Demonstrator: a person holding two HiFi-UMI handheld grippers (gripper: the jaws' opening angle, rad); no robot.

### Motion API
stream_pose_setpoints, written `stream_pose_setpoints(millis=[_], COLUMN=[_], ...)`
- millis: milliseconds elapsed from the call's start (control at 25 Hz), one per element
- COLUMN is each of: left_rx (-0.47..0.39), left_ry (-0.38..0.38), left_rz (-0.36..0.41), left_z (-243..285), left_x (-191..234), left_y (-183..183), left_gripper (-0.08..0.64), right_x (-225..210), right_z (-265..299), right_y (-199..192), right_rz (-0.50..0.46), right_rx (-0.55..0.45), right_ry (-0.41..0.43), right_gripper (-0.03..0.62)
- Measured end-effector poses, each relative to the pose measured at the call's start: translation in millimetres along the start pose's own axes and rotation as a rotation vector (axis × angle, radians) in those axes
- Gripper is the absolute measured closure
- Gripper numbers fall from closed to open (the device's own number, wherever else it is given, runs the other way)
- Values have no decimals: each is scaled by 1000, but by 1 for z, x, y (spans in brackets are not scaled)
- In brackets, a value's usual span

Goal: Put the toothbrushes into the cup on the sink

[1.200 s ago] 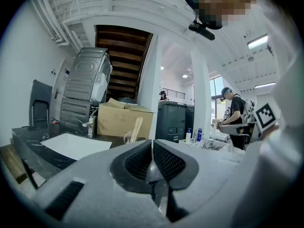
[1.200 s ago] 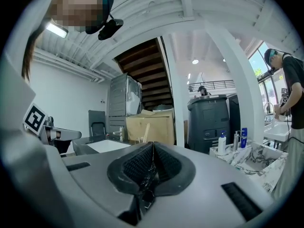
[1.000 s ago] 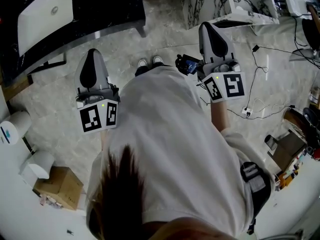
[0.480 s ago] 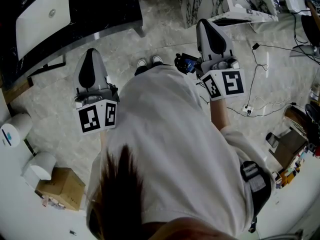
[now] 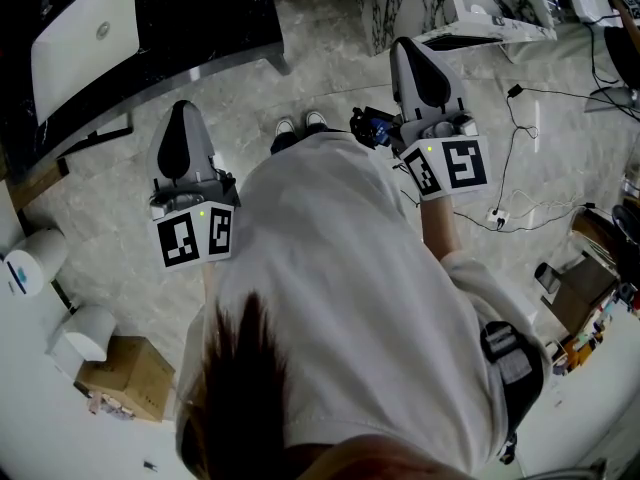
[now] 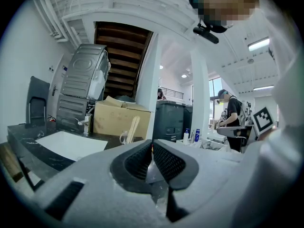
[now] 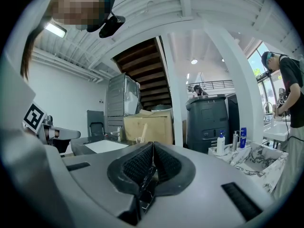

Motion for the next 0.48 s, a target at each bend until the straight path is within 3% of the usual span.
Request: stream_pose_setpoints(millis=[480], left_rx=[3], left_ry=[9], left_rz=[1], left_z=[-1], left_x=[-1], left_y=[0], left_gripper=[535], right_x=[2], right_z=[-1], right_y=[1], right_rz=[2], right_rx=[-8], right_ry=[10], right_gripper=[575])
Point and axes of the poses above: the fingertips, and each gripper's own axes: z forward along the fingers, x to its left, y out of its top, the point moved 4 cm from there along -z, backward along the fingers, and after that the axes turned 9 degrees about z, right-handed, at the moved point
